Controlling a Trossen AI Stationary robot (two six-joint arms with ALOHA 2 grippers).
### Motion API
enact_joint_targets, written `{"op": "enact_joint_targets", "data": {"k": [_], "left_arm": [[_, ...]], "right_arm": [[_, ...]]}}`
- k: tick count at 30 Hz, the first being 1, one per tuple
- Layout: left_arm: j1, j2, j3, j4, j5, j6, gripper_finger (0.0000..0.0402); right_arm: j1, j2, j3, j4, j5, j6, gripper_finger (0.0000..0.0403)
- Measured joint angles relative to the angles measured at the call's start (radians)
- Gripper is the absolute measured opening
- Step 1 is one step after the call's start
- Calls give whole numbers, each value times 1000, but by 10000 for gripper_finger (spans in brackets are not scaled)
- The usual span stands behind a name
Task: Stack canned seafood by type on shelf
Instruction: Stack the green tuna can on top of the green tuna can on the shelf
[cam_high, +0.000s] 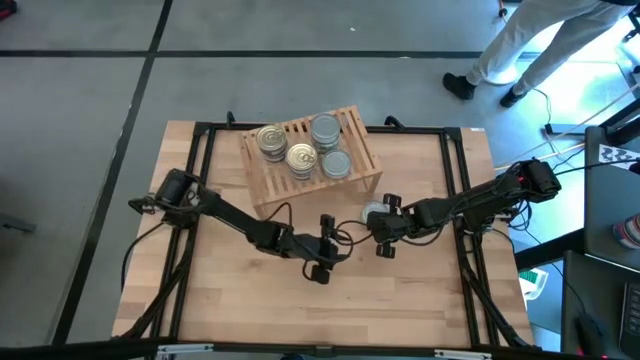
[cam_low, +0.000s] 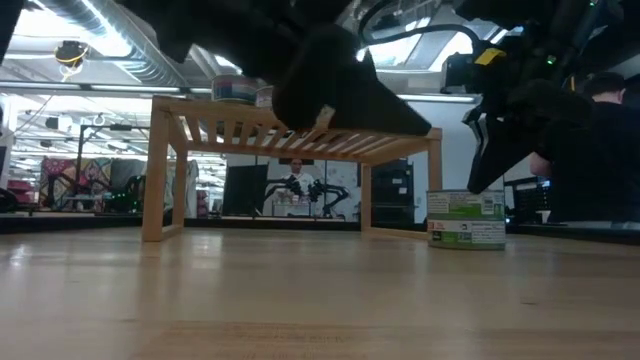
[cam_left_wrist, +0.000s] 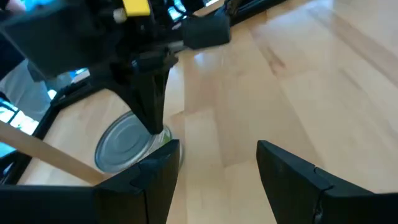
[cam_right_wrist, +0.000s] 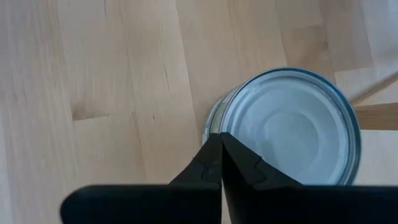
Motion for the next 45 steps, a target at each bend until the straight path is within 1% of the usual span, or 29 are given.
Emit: {"op": "enact_joint_targets", "data": {"k": [4,7,17,20,27,34,40,45], "left_arm": [[14,7,0,-2,0,-9,211],[20,7,0,0,0,-10,211],[21,7,0,9,0,-10,211],[21,7,0,9,0,-10,211],[21,7,-2,36,0,-11,211],[23,7,-2,49,5,-8,211],[26,7,-2,51,6,-8,211],[26,7,-2,67,45,-11,211]], "right_arm": [[0,0,0,-1,0,-1,7],[0,0,0,-1,-3,0,19],[1,0,0,-2,-8,-3,87],[1,0,0,-2,-8,-31,100],[1,0,0,-7,-20,-59,103],[1,-3,2,-83,-26,-61,103],[1,-2,2,-84,-18,-60,103],[1,-2,0,-89,10,-60,103]]}}
